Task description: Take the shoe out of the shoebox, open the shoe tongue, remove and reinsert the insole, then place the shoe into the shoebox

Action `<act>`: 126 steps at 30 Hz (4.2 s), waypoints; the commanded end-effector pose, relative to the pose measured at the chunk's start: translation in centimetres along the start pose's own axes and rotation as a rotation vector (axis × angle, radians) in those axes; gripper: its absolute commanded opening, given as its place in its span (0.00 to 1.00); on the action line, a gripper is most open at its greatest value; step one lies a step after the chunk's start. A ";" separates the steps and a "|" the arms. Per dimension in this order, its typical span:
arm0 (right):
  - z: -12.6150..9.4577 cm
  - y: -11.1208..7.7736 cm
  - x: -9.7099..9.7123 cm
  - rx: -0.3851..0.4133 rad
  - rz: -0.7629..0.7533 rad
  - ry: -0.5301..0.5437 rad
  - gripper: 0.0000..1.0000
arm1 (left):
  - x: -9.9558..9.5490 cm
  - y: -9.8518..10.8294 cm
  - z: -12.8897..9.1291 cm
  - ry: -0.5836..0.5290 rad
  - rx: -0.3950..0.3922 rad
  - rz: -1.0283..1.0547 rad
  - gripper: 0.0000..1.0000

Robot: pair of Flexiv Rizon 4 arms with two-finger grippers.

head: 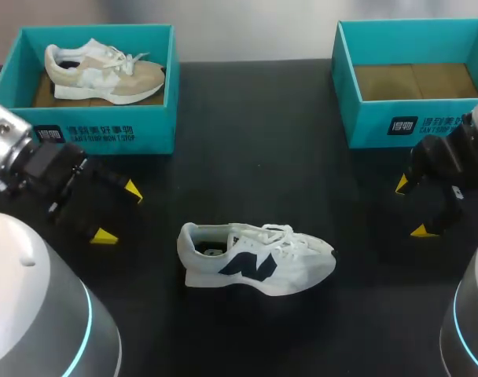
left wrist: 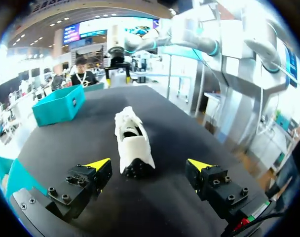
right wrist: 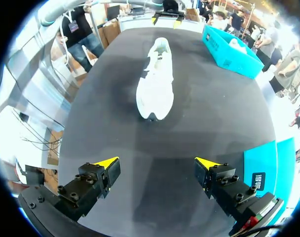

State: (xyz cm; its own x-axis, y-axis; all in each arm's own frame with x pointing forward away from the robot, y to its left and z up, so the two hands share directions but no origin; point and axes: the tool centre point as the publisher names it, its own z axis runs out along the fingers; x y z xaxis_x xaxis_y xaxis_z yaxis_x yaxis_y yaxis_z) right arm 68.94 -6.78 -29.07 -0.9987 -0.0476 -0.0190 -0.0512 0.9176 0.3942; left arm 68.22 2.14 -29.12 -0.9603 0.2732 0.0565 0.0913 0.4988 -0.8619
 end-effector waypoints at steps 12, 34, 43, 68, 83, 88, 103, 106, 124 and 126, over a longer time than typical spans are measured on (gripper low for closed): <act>0.0 0.1 0.0 0.003 0.001 0.000 1.00 | -0.3 4.0 1.5 -0.493 0.290 -0.482 1.00; 0.0 0.1 0.0 0.003 0.001 0.000 1.00 | -2.7 8.2 5.1 -0.341 0.322 -0.195 1.00; 0.0 0.1 0.0 0.003 0.001 0.000 1.00 | -2.8 7.9 7.4 -0.322 0.294 -0.153 1.00; 0.0 0.1 0.0 0.003 0.001 0.000 1.00 | -2.9 6.2 12.2 -0.300 0.313 -0.133 1.00; 0.0 0.1 0.0 0.003 0.001 0.000 1.00 | -3.0 5.7 13.4 -0.274 0.312 -0.168 1.00; 0.0 0.1 0.0 0.003 0.001 0.000 1.00 | -2.8 5.6 13.8 -0.266 0.315 -0.171 1.00; 0.0 0.1 0.0 0.003 0.001 0.000 1.00 | -2.6 5.2 14.9 -0.255 0.327 -0.179 1.00; 0.0 0.1 0.0 0.003 0.001 0.000 1.00 | -2.6 5.1 15.1 -0.253 0.329 -0.180 1.00; 0.0 0.1 0.0 0.003 0.001 0.000 1.00 | -3.0 4.2 16.9 -0.256 0.335 -0.172 1.00; 0.0 0.1 0.0 0.003 0.001 0.000 1.00 | -3.2 4.2 16.8 -0.261 0.337 -0.172 1.00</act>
State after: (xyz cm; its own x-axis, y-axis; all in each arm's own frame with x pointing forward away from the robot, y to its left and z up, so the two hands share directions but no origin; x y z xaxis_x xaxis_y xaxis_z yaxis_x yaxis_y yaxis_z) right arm 68.94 -6.78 -29.07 -0.9987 -0.0476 -0.0190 -0.0512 0.9176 0.3942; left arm 67.19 -10.07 -41.27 -0.9921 -0.0223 0.1231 -0.1250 0.2131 -0.9690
